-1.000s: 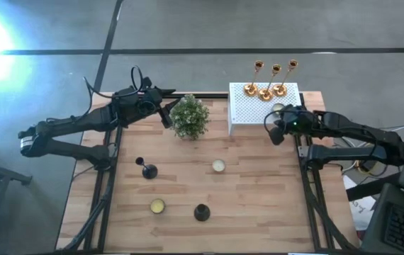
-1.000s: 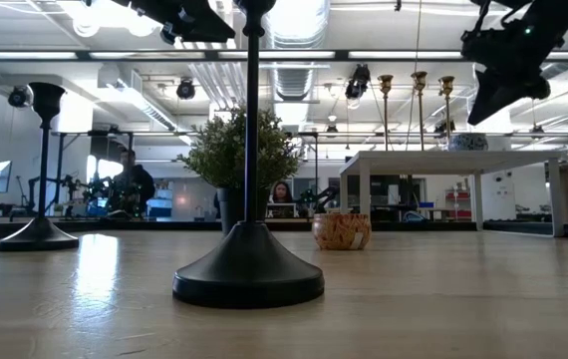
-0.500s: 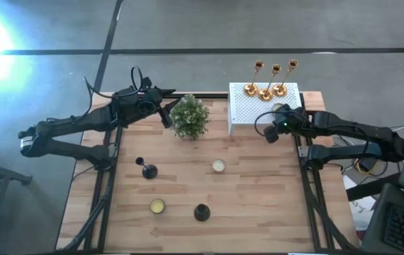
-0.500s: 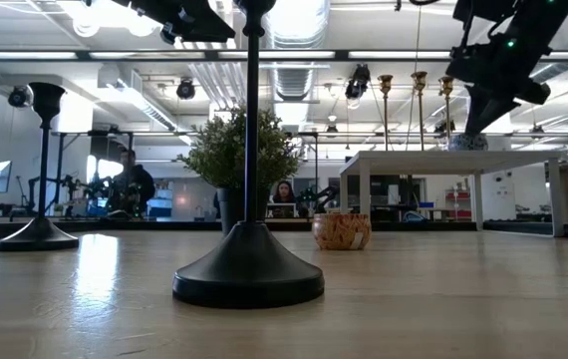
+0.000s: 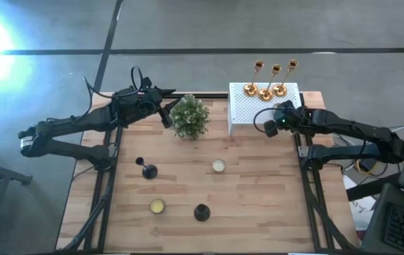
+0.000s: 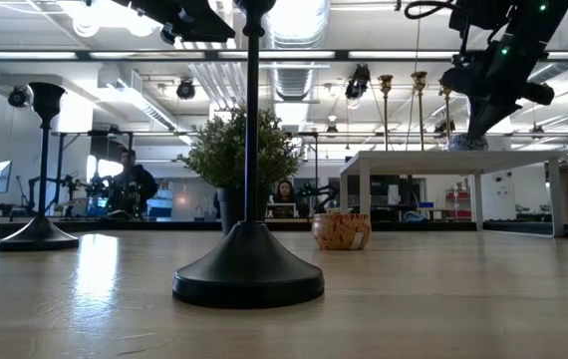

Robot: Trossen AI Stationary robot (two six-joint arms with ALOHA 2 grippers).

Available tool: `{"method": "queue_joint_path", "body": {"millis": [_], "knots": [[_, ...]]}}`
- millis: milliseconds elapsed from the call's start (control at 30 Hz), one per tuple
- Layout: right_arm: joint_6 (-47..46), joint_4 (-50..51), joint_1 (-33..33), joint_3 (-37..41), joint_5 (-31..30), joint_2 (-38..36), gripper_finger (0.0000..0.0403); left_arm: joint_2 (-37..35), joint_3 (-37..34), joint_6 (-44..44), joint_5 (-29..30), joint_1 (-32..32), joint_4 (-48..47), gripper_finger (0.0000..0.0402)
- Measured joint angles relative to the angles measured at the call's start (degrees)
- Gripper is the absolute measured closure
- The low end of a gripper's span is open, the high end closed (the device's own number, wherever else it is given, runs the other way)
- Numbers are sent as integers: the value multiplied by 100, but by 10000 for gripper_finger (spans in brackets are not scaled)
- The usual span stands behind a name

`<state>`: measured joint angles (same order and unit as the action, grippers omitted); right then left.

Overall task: Pick & Place candle stick holders
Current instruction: Put the blue scented candle on the shelf, then put the orange scented candle on the shelf

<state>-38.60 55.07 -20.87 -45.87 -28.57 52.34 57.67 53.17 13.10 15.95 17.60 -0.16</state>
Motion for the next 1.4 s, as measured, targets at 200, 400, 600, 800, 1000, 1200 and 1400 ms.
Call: {"method": "queue_joint_path", "body": {"millis": [200,400,600,800,1000,1200,1400], "knots": [[7,-4,-250,0,6,32,395,0,0,-1,1,3,1,223],[193,-167,-411,0,-1,225,395,1,0,0,1,3,1,223],[307,-256,-602,0,-7,438,395,0,0,0,0,1,2,223],[467,-308,-646,0,-143,406,395,0,0,-1,1,1,0,223],[472,-229,-666,-75,328,234,395,0,0,0,2,-3,0,223],[559,426,-408,-715,759,-69,395,0,0,0,1,-3,0,223],[730,1266,238,-1720,758,-278,395,0,2,0,2,-1,0,223]]}}
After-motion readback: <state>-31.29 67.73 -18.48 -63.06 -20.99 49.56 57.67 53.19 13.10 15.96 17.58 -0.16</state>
